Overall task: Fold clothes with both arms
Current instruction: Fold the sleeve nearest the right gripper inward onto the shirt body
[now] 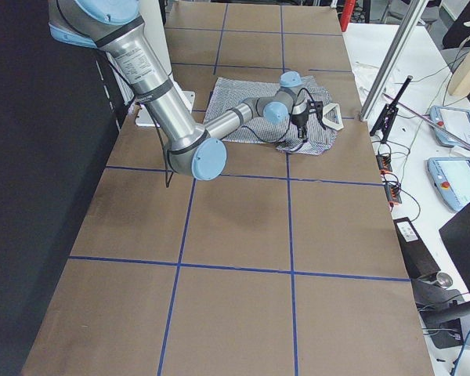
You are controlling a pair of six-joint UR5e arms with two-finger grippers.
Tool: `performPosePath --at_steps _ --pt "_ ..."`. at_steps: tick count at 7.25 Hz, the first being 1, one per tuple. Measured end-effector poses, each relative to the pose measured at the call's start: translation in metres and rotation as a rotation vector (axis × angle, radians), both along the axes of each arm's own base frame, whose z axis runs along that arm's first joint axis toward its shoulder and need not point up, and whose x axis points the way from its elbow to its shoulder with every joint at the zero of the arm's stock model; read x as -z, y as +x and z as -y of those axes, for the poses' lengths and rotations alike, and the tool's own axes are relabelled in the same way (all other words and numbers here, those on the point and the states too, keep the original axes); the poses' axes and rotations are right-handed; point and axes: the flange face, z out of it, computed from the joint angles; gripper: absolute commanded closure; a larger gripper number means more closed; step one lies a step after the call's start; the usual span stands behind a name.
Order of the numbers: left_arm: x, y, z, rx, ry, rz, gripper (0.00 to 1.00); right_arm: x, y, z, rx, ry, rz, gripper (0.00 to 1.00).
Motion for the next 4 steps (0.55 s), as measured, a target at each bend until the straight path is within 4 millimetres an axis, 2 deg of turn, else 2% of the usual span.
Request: performPosePath --at_steps 1,2,3,4 --pt "0.0 0.0 0.0 0.0 -0.001 0.0 0.0 0.038 -0.028 0.0 -0.053 -0.022 0.005 1.0" --pt "-0.001 0.0 0.0 0.0 -0.001 0.0 0.0 0.066 -0.058 0.004 -0.096 -0.041 0.006 1.0" --pt "-0.001 0.0 -0.001 0.0 -0.003 0.0 0.0 0.084 -0.084 0.008 -0.132 -0.048 -0.004 1.0" --pt "-0.002 0.0 -0.001 0.0 -0.003 0.001 0.0 0.093 -0.1 0.009 -0.154 -0.044 -0.016 1.0"
